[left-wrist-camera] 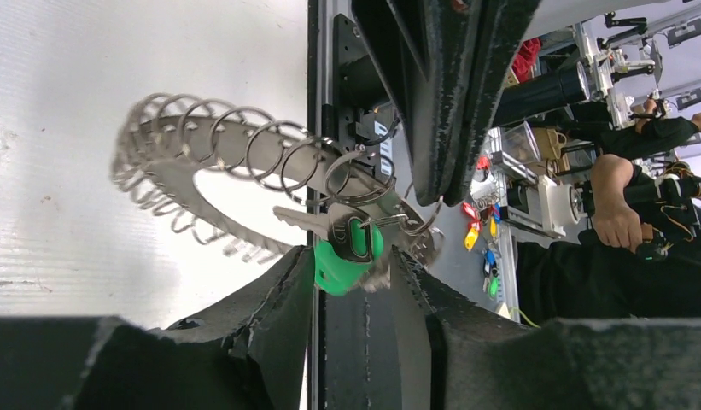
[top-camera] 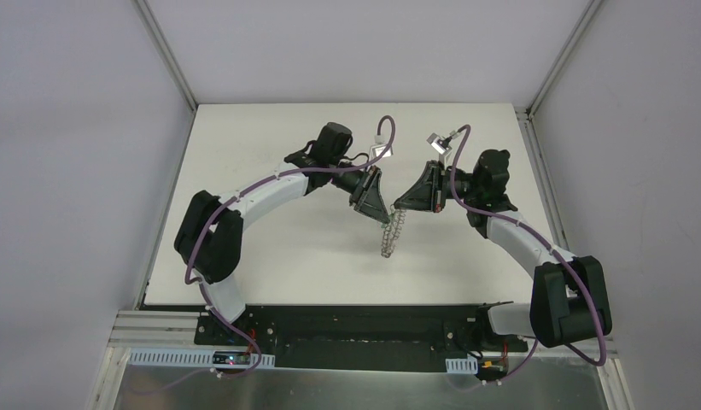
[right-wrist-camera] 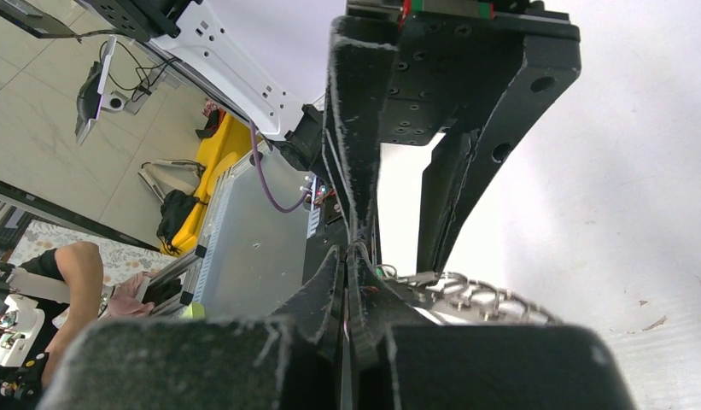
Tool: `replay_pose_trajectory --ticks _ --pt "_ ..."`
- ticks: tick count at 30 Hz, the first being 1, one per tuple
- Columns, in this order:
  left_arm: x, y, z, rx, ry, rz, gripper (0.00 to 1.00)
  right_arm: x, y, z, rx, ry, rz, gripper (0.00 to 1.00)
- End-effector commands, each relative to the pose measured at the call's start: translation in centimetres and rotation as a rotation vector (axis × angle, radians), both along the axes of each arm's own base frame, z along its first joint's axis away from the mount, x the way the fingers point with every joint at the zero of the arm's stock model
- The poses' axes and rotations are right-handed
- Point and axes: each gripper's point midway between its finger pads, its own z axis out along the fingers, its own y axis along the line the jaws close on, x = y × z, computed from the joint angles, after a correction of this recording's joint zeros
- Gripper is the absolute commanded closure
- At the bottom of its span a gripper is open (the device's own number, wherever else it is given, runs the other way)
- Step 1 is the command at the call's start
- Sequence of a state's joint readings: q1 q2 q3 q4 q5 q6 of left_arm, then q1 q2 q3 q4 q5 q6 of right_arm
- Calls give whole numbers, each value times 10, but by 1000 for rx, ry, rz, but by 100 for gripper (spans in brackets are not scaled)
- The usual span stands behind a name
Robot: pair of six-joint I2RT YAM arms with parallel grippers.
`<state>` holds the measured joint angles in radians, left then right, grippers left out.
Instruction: Put the keys on the keyring
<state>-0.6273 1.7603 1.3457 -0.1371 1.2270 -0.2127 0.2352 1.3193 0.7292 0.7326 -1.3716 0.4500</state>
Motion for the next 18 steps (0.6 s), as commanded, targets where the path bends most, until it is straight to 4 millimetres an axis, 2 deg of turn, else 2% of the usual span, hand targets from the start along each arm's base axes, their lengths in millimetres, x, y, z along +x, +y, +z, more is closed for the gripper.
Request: replay_pose_trajectory --ticks 1,6,10,14,18 --pt "-10 6 26 -62 -87 -35 59 6 0 15 16 -88 -8 100" --pt "-5 2 30 -70 -98 -28 52 7 0 15 15 -83 -9 100" --pt "0 -7 34 -87 -95 -24 51 8 0 14 14 -80 -8 100" --pt "3 -19 27 -83 -61 -21 51 7 0 15 15 -81 -9 100" --pt "7 -27 30 -112 -48 -10 51 7 -1 15 15 -84 -13 100"
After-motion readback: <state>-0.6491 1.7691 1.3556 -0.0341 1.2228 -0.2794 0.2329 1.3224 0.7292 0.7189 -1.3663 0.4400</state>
